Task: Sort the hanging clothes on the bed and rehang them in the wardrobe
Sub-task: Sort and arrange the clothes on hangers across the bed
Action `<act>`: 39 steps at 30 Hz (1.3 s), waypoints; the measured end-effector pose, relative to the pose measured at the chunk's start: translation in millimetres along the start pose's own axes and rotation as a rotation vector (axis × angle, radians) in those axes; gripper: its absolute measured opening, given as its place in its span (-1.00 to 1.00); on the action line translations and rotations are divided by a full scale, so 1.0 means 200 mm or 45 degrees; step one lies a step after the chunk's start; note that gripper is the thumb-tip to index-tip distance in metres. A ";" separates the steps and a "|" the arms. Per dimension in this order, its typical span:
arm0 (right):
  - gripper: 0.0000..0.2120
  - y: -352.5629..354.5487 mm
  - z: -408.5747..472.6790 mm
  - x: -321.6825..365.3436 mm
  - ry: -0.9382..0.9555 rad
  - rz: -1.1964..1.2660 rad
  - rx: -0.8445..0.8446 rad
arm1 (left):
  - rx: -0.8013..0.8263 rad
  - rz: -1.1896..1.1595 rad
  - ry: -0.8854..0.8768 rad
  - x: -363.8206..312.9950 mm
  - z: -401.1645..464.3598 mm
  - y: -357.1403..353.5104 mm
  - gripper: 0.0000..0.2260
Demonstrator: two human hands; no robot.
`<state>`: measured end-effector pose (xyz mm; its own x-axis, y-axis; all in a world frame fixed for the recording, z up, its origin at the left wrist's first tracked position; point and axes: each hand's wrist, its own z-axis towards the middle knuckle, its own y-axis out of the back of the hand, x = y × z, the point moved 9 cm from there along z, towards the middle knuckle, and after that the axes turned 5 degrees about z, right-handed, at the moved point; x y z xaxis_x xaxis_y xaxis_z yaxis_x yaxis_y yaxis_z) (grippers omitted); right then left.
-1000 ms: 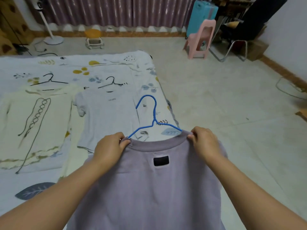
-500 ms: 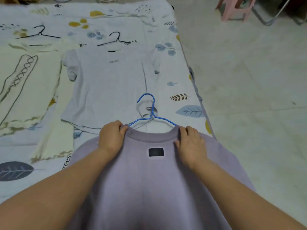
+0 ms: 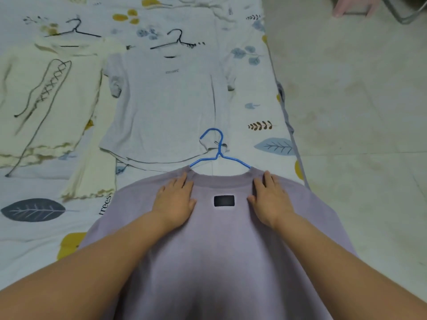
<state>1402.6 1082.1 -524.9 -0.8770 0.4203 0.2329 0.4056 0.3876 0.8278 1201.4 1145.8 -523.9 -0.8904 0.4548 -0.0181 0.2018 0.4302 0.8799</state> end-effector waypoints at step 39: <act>-0.61 0.78 -1.83 2.03 0.686 -0.187 0.159 | -0.119 -0.446 0.228 1.10 -2.22 1.11 -0.62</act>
<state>1015.6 1012.8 -115.4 -0.9208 -0.1099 0.3743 0.2684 0.5179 0.8122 869.4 995.5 -121.3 -0.9573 0.1467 -0.2491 -0.1573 0.4585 0.8746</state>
